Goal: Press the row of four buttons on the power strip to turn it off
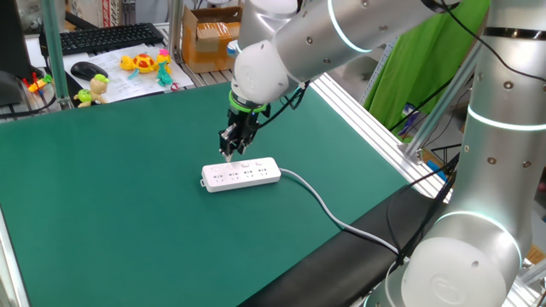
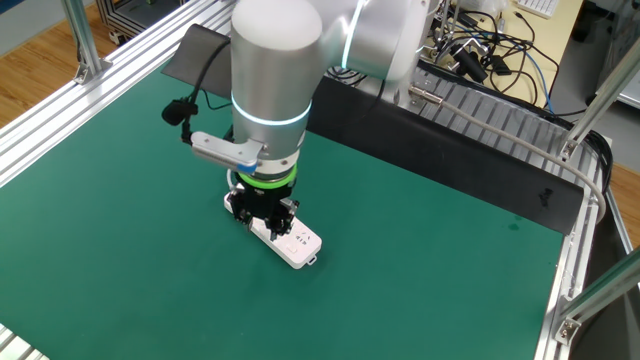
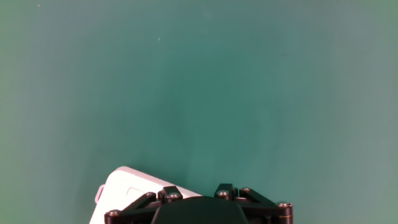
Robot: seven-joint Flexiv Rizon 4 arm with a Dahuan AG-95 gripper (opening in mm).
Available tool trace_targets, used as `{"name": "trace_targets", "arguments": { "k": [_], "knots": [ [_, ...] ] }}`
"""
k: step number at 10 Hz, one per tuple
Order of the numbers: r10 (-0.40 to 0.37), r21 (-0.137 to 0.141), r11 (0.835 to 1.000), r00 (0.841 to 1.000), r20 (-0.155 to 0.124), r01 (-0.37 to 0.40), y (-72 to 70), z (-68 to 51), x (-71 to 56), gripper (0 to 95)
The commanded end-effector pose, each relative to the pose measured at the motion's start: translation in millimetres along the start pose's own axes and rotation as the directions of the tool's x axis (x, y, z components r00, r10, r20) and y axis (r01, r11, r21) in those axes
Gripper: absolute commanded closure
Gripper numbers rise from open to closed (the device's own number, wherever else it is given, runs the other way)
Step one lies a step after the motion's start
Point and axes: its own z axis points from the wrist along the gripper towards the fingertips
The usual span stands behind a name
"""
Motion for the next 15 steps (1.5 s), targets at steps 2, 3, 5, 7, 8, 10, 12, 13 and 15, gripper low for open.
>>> {"name": "trace_targets", "arguments": {
  "k": [2,3,5,7,8,10,12,13,15],
  "knots": [
    [0.036,-0.010,0.999,0.997,0.061,-0.035,-0.9,0.6,0.2,57.0],
    [0.036,-0.013,0.999,0.997,0.063,-0.035,-1.4,0.9,0.1,57.0],
    [0.075,-0.035,0.997,0.995,0.069,-0.073,-1.6,1.0,0.0,57.0],
    [0.188,-0.072,0.980,0.980,0.063,-0.184,-1.7,1.0,0.0,57.0],
    [0.216,-0.081,0.974,0.974,0.060,-0.211,-1.7,1.1,0.0,57.0],
    [0.275,-0.103,0.958,0.960,0.056,-0.268,-1.2,1.7,-0.1,57.0],
    [0.361,-0.122,0.927,0.931,0.049,-0.354,-0.6,2.4,0.0,57.0],
    [0.407,-0.122,0.908,0.912,0.044,-0.400,0.3,2.7,0.5,57.0],
    [0.457,-0.115,0.885,0.888,0.042,-0.450,4.8,4.0,0.5,57.0]
  ]
}}
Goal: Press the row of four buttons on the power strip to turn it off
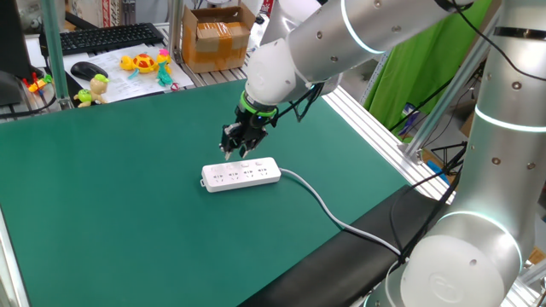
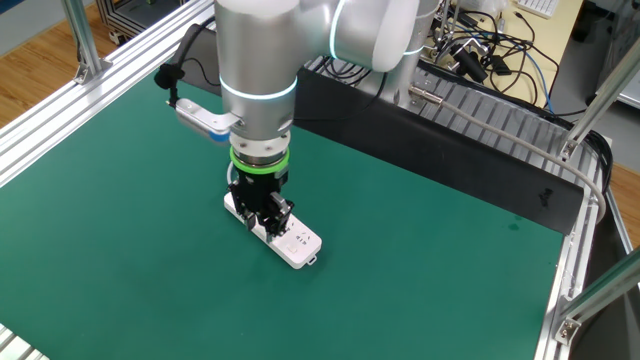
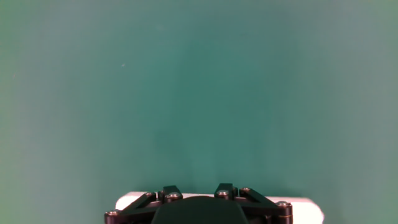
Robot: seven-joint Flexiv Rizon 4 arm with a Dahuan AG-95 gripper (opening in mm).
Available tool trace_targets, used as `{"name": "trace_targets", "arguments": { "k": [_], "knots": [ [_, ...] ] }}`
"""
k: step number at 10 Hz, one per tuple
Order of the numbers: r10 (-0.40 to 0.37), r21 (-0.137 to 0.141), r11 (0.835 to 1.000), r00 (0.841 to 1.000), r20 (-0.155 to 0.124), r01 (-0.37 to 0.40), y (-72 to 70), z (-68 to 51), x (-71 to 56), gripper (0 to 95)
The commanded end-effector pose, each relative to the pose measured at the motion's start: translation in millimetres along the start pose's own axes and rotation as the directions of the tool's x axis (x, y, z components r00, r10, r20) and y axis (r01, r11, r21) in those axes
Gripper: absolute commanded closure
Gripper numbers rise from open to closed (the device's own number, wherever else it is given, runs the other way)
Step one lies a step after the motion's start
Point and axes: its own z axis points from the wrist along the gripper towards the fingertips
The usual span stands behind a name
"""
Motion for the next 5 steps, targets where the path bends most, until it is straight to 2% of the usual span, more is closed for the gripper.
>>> {"name": "trace_targets", "arguments": {
  "k": [1,3,5],
  "knots": [
    [0.098,0.017,0.995,0.995,0.016,-0.099,7.1,2.0,3.8,57.0],
    [0.211,0.005,0.977,0.977,0.021,-0.211,17.6,2.4,7.2,57.0],
    [0.280,-0.005,0.960,0.960,0.023,-0.279,24.4,1.6,9.7,57.0]
  ]
}}
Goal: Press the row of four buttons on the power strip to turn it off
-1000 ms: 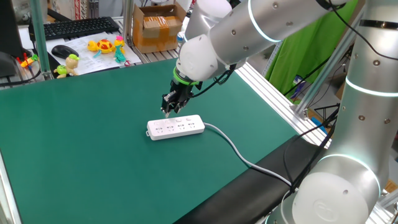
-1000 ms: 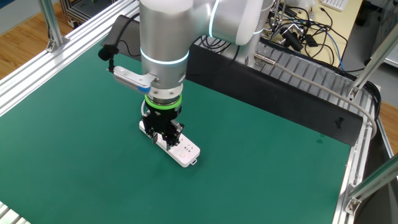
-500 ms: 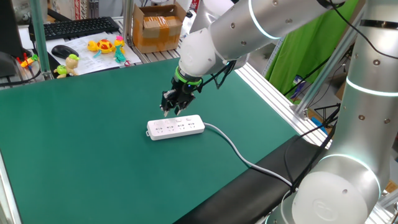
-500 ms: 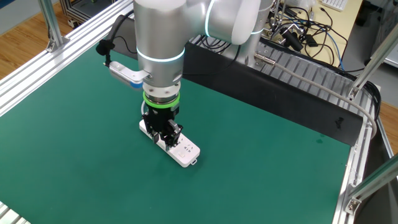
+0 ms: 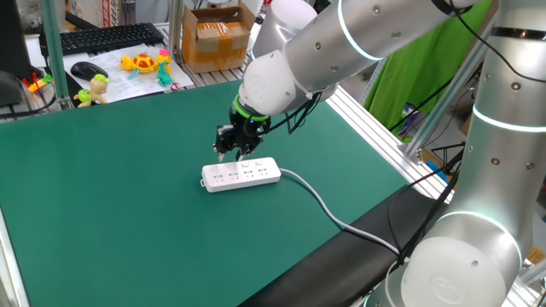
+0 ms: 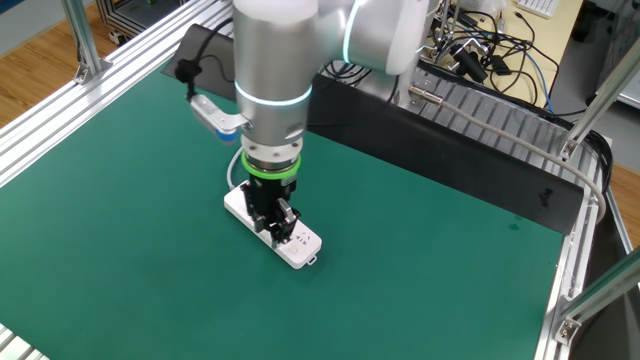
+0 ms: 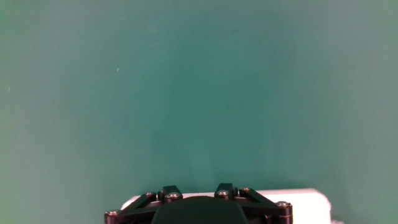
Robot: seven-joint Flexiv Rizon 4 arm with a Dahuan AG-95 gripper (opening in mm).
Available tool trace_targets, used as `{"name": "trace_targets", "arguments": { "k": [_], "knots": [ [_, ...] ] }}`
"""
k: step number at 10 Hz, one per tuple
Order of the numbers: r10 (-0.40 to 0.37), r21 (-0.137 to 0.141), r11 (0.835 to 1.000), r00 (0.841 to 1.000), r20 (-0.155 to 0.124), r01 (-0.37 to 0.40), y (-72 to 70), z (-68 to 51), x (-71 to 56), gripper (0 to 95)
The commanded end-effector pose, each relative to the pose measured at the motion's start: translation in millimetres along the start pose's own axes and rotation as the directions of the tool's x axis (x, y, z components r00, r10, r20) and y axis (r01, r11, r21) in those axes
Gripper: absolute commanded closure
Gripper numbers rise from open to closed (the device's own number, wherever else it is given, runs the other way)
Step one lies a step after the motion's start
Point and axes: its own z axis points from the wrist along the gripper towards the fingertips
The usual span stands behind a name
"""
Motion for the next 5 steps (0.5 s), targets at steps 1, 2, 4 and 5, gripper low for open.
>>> {"name": "trace_targets", "arguments": {
  "k": [1,2,4,5],
  "knots": [
    [0.123,-0.019,0.992,0.992,0.002,-0.123,8.5,-1.6,5.7,57.0],
    [0.151,-0.029,0.988,0.988,0.006,-0.151,10.5,-2.3,7.0,57.0],
    [0.220,-0.033,0.975,0.975,0.023,-0.220,12.3,-2.4,8.2,57.0],
    [0.269,-0.002,0.963,0.962,0.056,-0.269,12.4,-1.7,8.3,57.0]
  ]
}}
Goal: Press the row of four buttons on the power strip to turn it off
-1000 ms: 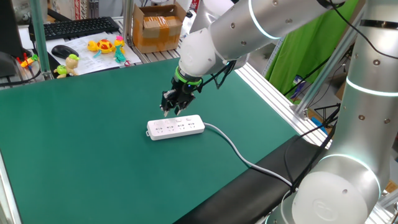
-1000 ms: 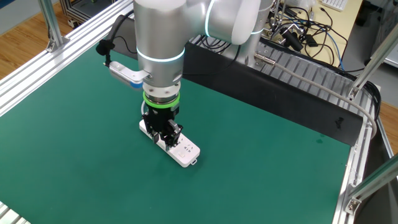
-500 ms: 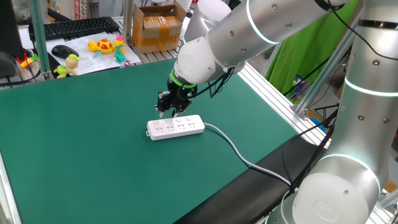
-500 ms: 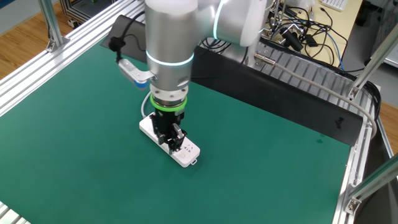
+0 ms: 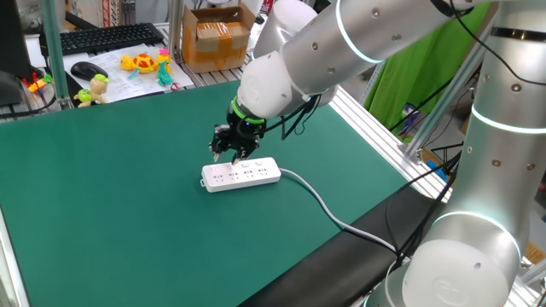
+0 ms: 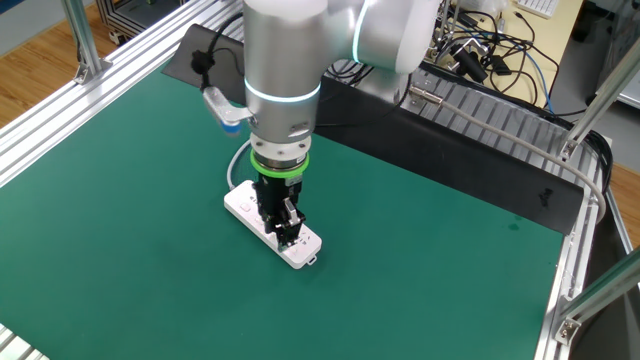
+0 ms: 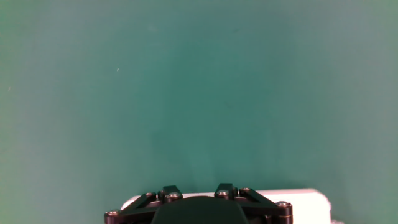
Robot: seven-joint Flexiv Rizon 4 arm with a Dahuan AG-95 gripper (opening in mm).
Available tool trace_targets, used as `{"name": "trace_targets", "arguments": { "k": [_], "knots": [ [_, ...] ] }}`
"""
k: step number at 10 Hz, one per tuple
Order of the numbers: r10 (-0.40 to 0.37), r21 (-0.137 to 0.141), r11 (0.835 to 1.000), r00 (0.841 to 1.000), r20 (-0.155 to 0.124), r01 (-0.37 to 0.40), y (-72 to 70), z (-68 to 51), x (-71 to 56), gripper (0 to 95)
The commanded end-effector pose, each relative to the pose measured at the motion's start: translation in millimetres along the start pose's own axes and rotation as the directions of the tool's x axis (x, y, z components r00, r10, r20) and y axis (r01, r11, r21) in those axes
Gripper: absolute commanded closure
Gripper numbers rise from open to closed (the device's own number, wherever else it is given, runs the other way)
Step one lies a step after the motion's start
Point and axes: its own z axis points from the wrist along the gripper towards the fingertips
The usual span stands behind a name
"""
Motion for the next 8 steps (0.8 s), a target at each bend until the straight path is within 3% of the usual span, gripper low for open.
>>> {"name": "trace_targets", "arguments": {
  "k": [1,5,8],
  "knots": [
    [0.102,0.054,0.993,0.993,0.065,-0.105,0.5,1.2,0.9,57.0],
    [0.183,0.075,0.979,0.979,0.088,-0.189,1.2,6.2,0.9,57.0],
    [0.182,0.080,0.979,0.981,0.072,-0.188,1.3,5.9,0.2,57.0]
  ]
}}
